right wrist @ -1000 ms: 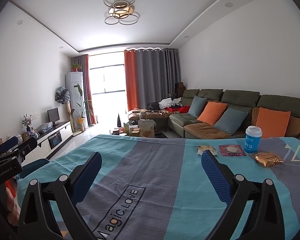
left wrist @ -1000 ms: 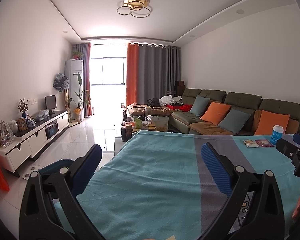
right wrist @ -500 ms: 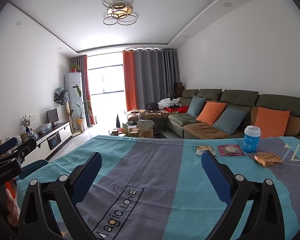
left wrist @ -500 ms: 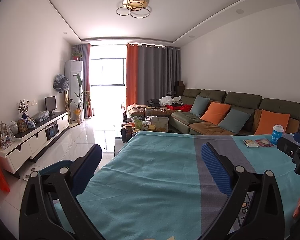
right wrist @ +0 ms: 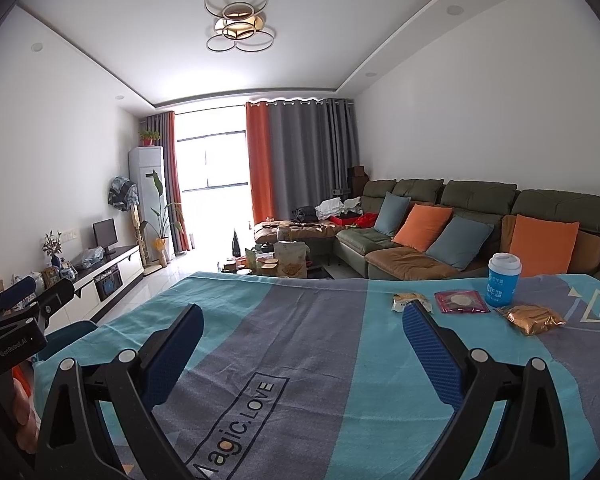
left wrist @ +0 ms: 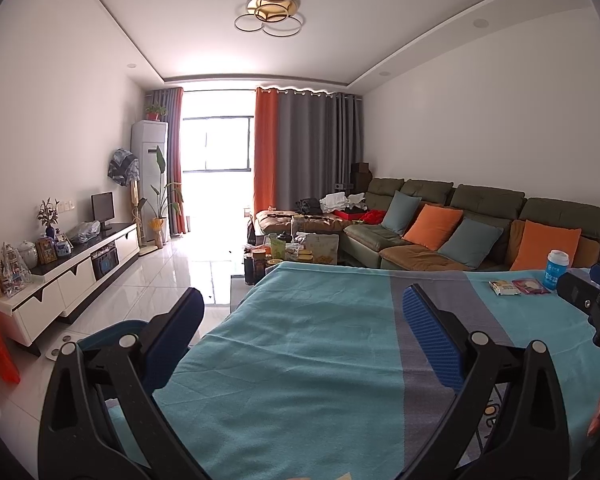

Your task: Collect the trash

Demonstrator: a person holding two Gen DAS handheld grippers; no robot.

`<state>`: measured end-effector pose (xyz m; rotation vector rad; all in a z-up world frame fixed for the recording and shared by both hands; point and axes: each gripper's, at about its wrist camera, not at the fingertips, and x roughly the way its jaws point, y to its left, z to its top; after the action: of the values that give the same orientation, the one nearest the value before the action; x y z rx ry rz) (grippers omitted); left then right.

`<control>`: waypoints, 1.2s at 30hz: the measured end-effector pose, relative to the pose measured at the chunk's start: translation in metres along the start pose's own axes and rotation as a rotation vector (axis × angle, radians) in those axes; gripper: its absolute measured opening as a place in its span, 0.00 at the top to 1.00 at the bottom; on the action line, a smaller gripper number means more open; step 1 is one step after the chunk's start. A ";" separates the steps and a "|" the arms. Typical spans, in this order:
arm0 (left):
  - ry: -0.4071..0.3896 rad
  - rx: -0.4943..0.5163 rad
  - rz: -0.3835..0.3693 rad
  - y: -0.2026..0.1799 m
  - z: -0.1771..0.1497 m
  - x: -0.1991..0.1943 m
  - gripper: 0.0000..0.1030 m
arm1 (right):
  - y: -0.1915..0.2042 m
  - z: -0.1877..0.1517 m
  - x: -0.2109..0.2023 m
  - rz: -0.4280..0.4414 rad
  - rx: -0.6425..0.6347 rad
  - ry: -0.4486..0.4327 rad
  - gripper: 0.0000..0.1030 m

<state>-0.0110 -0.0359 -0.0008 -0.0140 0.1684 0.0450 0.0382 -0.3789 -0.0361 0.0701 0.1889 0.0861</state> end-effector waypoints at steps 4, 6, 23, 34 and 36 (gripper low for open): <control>0.000 0.002 0.002 0.000 0.000 0.000 0.05 | 0.000 0.000 0.000 0.001 0.000 0.000 0.06; 0.000 0.001 0.000 0.001 0.000 0.000 0.05 | 0.001 0.000 -0.001 -0.001 0.001 -0.001 0.06; 0.000 0.003 0.008 0.000 0.001 0.001 0.05 | 0.002 0.001 -0.002 -0.001 0.000 0.002 0.06; 0.000 0.007 0.013 -0.001 0.000 0.002 0.05 | 0.001 0.001 -0.001 -0.001 0.002 0.002 0.06; 0.000 0.012 0.016 -0.003 -0.001 0.002 0.05 | 0.001 0.001 -0.001 -0.001 0.001 0.001 0.06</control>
<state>-0.0088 -0.0385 -0.0017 -0.0008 0.1690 0.0597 0.0377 -0.3781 -0.0350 0.0709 0.1903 0.0855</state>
